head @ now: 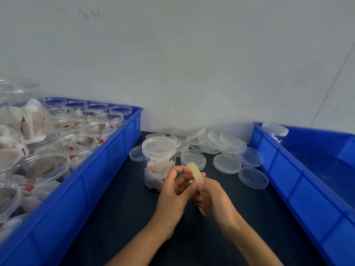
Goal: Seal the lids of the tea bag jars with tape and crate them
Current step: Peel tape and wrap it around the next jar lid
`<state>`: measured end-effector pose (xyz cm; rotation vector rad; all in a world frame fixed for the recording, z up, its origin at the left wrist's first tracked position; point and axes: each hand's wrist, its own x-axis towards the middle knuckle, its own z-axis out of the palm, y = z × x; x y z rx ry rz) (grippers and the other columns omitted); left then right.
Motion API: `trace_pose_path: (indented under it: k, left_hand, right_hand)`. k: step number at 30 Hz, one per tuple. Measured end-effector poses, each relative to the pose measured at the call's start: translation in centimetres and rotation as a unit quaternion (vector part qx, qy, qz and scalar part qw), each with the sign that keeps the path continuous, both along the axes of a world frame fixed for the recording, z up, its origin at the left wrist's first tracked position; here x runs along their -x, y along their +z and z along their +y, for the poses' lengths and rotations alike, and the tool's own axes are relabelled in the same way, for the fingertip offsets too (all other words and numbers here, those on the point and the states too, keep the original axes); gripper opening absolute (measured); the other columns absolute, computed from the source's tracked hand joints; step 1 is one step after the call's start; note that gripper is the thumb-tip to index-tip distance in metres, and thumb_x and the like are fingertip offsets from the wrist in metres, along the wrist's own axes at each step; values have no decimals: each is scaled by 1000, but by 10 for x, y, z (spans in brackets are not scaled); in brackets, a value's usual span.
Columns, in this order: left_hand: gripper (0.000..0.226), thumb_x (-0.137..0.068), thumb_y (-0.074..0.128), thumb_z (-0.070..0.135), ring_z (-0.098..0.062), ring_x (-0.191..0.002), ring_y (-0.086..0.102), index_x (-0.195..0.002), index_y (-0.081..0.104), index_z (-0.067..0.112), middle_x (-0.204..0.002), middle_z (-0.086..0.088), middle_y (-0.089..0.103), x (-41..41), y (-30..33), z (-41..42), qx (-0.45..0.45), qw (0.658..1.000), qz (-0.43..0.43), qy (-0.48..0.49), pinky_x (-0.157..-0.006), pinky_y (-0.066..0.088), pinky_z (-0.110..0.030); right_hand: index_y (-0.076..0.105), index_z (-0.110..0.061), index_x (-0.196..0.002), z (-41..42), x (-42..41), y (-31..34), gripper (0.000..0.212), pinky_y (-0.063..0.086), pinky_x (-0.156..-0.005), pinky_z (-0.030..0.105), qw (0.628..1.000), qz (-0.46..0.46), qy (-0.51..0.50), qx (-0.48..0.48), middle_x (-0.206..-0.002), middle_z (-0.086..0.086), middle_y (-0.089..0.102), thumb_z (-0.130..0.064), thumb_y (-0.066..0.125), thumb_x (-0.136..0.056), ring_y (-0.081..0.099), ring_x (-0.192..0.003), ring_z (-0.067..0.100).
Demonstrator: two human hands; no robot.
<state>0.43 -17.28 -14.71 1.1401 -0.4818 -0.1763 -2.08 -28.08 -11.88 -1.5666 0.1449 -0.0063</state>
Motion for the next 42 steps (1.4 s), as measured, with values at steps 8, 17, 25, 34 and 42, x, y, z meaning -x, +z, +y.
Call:
trace_pose_path:
  k: [8, 17, 25, 34, 42]
  left_hand:
    - [22, -89, 56, -5, -13, -88, 70, -107, 44, -6, -105, -6, 74, 1, 1, 1, -4, 1000, -3, 2, -69, 57, -24]
    - [21, -88, 59, 1, -14, -74, 66, -105, 48, -4, -96, -1, 75, -1, 1, -1, 2, 1000, 6, 9, -62, 56, -25]
    - [27, -76, 70, 20, -17, -81, 70, -97, 59, 6, -90, -2, 71, -3, -5, -4, -25, 993, -67, 95, -66, 55, -24]
    - [29, -76, 76, -1, -8, -89, 63, -101, 70, 12, -94, 5, 64, -10, -7, 9, -222, 843, -430, 234, -75, 55, -31]
    - [19, -74, 75, -5, -6, -79, 62, -80, 67, 11, -81, 11, 64, -10, -5, 9, -236, 844, -411, 250, -68, 53, -33]
  right_hand:
    - [44, -7, -72, 1, 16, 3, 9, 19, -53, 29, 996, -73, 40, 10, -57, 1, 30, -9, 37, -66, 26, -55, 12]
    - [46, -6, -76, 0, 10, 6, 27, 26, -57, 27, 1000, -13, -1, 21, -64, 5, 32, 6, 29, -91, 30, -58, 12]
    - [56, 11, -88, 2, 13, 3, 35, 36, -63, 35, 995, -92, 44, 8, -67, 15, 50, -2, 38, -61, 40, -63, 29]
    - [48, 0, -117, -15, 6, -16, 44, 37, -81, 43, 995, -68, 74, 16, -96, -3, 70, 12, 36, -76, 50, -95, 28]
    - [41, -2, -107, -13, 8, -12, 46, 33, -54, 21, 989, -67, 86, 100, -86, 9, 43, -5, 40, -61, 39, -64, 8]
